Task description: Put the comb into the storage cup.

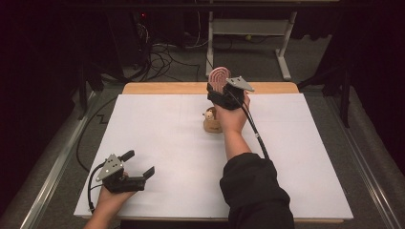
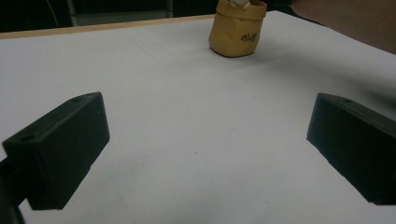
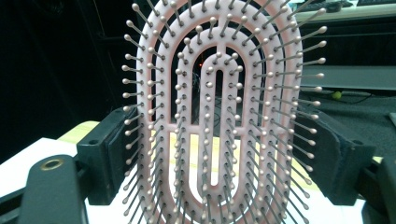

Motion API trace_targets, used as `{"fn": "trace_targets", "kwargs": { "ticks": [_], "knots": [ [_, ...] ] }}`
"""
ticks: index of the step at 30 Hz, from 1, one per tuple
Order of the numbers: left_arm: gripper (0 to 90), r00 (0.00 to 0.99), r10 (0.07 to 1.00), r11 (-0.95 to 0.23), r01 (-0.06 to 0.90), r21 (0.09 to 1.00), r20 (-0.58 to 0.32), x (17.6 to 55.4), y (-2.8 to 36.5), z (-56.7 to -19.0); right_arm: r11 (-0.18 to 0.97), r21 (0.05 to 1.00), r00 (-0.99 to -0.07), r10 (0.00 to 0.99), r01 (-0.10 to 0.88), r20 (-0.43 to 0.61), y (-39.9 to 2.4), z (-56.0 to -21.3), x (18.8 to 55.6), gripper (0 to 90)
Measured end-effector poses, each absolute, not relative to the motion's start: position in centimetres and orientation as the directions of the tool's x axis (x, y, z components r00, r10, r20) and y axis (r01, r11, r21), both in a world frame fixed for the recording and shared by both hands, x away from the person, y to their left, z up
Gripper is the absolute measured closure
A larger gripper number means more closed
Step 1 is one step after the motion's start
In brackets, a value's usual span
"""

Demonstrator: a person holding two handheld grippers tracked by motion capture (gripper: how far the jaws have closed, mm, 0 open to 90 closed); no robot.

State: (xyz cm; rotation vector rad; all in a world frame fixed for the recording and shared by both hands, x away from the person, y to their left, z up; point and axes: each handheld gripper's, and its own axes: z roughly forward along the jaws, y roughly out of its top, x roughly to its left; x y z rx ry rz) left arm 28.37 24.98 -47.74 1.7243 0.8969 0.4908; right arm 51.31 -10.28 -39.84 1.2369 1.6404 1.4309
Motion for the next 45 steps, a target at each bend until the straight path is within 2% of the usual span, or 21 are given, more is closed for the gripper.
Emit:
{"fn": "trace_targets", "kwargs": {
  "ticks": [45],
  "knots": [
    [0.0,0.63,0.768,-0.129,0.331,0.935,-0.117,28.4,25.0,-47.8,-0.072,0.954,-0.333,0.927,0.291,0.172,-10.7,-40.5,52.6,17.1]
  ]
}}
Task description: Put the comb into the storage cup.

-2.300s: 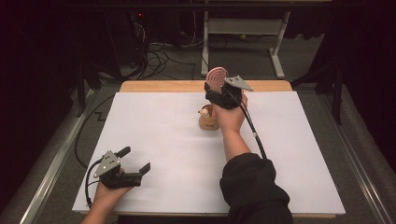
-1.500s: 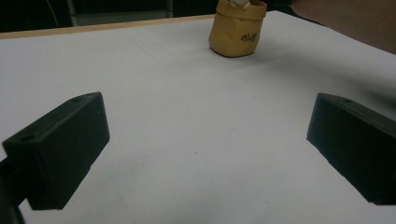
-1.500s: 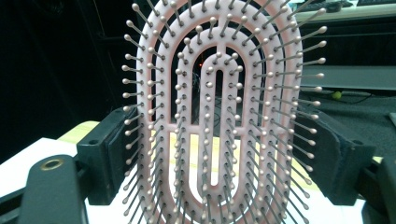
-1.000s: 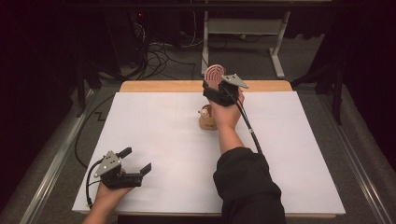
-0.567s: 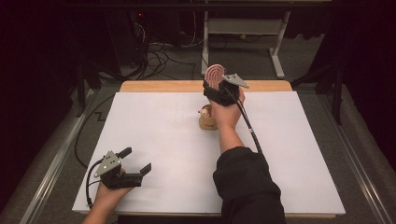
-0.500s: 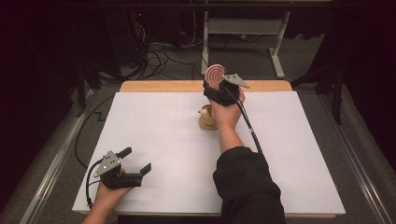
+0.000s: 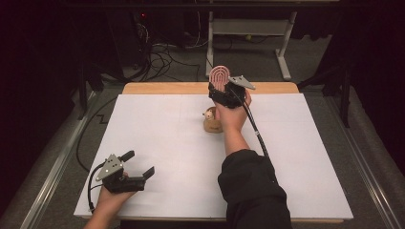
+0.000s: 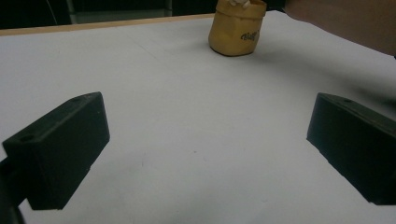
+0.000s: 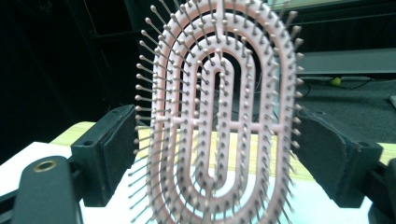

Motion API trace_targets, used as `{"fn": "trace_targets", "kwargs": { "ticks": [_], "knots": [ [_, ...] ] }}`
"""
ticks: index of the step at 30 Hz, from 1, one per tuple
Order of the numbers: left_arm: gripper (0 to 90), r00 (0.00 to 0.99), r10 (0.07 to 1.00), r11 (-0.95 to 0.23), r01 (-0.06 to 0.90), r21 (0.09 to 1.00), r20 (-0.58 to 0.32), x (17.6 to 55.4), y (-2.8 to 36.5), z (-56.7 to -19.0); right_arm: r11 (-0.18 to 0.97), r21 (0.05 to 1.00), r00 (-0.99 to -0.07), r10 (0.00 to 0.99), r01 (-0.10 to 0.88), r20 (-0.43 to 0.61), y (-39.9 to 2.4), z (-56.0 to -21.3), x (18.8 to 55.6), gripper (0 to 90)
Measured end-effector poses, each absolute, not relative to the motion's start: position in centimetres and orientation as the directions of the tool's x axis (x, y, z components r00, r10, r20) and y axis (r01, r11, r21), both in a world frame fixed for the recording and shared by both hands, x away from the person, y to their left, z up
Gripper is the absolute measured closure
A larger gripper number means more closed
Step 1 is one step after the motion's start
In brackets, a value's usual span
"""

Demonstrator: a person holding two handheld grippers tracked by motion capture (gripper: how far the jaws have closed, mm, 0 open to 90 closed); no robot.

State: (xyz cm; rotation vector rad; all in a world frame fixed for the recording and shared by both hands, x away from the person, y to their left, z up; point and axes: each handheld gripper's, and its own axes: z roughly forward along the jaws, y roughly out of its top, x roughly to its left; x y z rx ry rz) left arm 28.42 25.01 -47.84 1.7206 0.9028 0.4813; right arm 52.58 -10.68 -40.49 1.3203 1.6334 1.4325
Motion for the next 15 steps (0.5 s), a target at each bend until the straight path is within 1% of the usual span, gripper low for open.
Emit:
{"fn": "trace_targets", "kwargs": {
  "ticks": [5,15],
  "knots": [
    [0.0,0.628,0.769,-0.129,0.329,0.935,-0.115,28.38,25.1,-47.8,-0.071,0.953,-0.33,0.928,0.294,0.171,-10.63,-40.52,52.55,15.6],
    [0.0,0.628,0.77,-0.126,0.327,0.936,-0.115,28.35,25.03,-47.79,-0.073,0.951,-0.319,0.932,0.301,0.173,-10.8,-40.12,52.32,9.2]
  ]
}}
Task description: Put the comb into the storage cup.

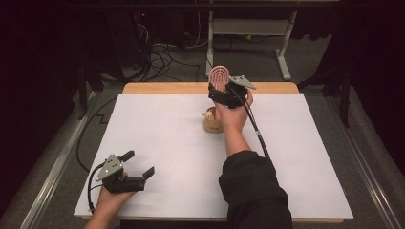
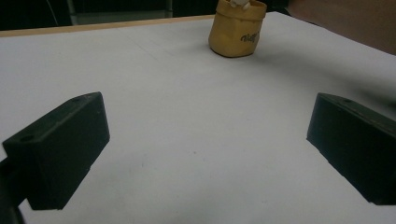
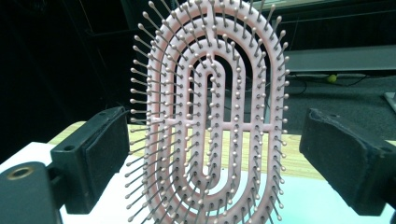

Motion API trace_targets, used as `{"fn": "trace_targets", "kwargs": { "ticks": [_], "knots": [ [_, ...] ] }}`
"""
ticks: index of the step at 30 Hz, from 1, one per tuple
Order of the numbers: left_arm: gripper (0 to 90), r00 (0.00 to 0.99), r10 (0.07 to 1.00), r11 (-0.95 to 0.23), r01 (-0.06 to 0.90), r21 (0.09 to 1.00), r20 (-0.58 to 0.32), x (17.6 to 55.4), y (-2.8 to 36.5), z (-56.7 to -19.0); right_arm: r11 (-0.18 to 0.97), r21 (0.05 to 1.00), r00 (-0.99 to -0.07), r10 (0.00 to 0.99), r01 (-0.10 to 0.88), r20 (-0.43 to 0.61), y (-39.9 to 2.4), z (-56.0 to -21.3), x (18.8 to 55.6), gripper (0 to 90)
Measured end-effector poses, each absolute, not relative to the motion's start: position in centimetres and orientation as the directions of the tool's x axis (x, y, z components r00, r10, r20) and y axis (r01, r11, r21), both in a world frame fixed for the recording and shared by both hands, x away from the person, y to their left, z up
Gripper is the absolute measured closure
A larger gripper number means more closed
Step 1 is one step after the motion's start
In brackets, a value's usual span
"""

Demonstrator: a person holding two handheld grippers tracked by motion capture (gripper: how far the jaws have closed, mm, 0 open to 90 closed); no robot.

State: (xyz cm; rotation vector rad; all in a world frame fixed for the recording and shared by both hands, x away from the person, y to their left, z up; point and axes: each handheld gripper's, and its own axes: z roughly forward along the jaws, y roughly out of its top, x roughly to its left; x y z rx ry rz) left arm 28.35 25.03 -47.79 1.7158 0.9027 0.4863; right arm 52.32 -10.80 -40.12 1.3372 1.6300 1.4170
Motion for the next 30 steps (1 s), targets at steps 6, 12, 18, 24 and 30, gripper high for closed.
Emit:
{"fn": "trace_targets", "kwargs": {
  "ticks": [6,12,18,24,30],
  "knots": [
    [0.0,0.621,0.776,-0.125,0.332,0.935,-0.116,28.4,25.1,-47.7,-0.062,0.949,-0.317,0.934,0.308,0.163,-10.7,-39.9,52.0,3.9],
    [0.0,0.619,0.777,-0.122,0.329,0.936,-0.116,28.3,25.1,-47.6,-0.048,0.951,-0.317,0.937,0.306,0.149,-10.6,-39.3,51.6,0.3],
    [0.0,0.617,0.778,-0.123,0.33,0.936,-0.115,28.4,25.1,-47.6,-0.033,0.952,-0.324,0.936,0.303,0.135,-10.6,-38.8,51.1,0.3],
    [0.0,0.612,0.781,-0.114,0.332,0.936,-0.122,28.4,25.1,-47.7,-0.027,0.956,-0.33,0.935,0.293,0.127,-10.7,-38.3,50.7,0.4],
    [0.0,0.61,0.783,-0.11,0.332,0.937,-0.124,28.5,25.2,-47.6,-0.022,0.955,-0.331,0.935,0.295,0.124,-10.8,-38.0,50.4,0.3]
  ]
}}
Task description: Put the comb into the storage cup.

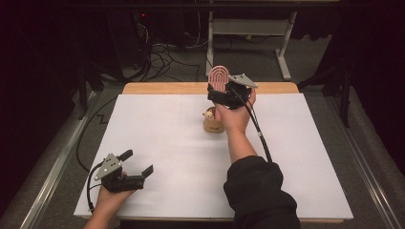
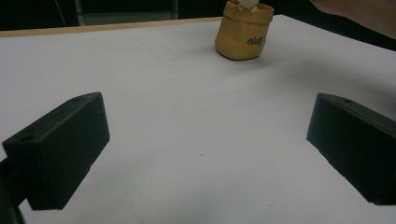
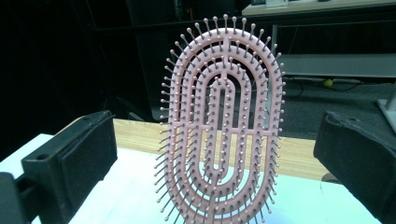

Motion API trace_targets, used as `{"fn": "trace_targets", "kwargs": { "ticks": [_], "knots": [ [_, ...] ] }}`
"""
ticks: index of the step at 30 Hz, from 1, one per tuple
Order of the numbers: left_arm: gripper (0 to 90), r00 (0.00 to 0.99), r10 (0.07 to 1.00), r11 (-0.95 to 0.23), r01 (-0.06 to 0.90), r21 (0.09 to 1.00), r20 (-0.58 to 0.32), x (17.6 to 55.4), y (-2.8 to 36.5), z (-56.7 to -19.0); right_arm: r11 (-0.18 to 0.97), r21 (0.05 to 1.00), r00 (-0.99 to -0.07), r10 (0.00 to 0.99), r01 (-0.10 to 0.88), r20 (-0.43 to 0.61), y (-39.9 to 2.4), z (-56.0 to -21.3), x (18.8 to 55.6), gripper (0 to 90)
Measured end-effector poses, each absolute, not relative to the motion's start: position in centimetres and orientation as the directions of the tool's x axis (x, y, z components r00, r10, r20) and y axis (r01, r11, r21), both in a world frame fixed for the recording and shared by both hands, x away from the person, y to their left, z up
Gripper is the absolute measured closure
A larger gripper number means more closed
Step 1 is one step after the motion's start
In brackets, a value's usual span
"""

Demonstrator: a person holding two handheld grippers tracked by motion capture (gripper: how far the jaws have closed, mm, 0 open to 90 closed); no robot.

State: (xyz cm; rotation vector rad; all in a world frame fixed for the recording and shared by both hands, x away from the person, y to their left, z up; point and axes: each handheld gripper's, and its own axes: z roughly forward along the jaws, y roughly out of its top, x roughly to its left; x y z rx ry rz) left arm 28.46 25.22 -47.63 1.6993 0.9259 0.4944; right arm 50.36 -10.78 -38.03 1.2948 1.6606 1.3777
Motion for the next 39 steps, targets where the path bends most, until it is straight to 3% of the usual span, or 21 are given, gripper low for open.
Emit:
{"fn": "trace_targets", "kwargs": {
  "ticks": [39],
  "knots": [
    [0.0,0.6,0.791,-0.103,0.327,0.939,-0.122,28.8,25.2,-47.5,0.053,0.95,-0.399,0.914,0.306,0.077,-13.3,-40.1,44.6,0.5]
  ]
}}
